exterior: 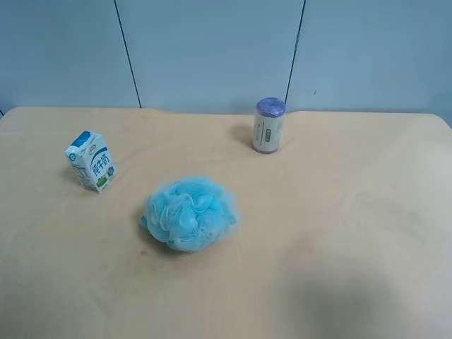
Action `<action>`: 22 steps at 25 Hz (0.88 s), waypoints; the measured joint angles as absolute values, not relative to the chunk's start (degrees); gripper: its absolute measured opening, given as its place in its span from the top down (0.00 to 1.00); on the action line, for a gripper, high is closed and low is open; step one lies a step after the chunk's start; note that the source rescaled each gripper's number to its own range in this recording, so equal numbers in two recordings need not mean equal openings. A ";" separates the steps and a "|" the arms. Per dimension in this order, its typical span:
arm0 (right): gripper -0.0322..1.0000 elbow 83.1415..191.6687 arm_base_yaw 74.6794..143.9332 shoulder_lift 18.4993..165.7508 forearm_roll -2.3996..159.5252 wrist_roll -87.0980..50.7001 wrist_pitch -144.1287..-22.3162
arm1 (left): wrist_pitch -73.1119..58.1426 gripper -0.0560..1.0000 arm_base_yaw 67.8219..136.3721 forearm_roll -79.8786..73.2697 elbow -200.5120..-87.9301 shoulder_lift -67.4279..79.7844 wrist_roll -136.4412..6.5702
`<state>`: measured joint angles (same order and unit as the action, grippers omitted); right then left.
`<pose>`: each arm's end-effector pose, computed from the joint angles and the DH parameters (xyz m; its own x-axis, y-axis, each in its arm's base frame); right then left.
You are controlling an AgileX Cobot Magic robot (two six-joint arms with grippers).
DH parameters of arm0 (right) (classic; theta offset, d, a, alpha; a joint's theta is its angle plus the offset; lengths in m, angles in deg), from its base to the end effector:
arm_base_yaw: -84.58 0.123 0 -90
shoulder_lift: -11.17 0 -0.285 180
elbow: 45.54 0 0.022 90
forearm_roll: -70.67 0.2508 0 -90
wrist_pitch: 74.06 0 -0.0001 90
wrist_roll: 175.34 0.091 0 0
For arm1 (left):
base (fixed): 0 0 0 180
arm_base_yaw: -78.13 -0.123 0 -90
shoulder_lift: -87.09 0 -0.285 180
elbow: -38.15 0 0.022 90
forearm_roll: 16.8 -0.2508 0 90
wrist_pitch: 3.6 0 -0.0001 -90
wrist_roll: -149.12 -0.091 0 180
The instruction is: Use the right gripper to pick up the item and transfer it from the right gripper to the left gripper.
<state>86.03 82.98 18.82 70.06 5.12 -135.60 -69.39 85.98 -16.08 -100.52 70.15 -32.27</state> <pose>-0.0061 -0.0007 0.2769 -0.4633 0.0159 -0.8861 0.0376 0.9993 -0.0017 0.0043 -0.0016 0.3056 -0.5519 0.0954 -0.8284 0.1565 0.9876 0.0094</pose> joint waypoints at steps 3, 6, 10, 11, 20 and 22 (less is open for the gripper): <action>0.12 86.03 82.98 18.82 70.06 5.12 -135.60 | -70.21 0.00 85.98 -16.08 -97.39 72.17 -32.21; 0.12 86.03 82.98 18.82 70.06 5.12 -135.60 | -69.77 0.00 85.98 -16.08 -95.90 72.84 -32.51; 0.12 86.03 82.98 18.82 70.06 5.12 -135.60 | -65.42 0.00 85.98 -16.08 -93.95 73.63 -35.34; 0.12 86.03 82.98 18.82 70.06 5.12 -135.60 | -64.99 0.00 85.98 -16.08 -93.72 73.63 -35.75; 0.12 86.03 82.98 18.82 70.06 5.12 -135.60 | -64.07 0.00 82.99 -16.26 -93.60 74.10 -36.16; 0.12 86.03 82.98 18.82 70.06 5.12 -135.60 | -64.02 0.00 79.88 -16.31 -93.60 75.22 -36.11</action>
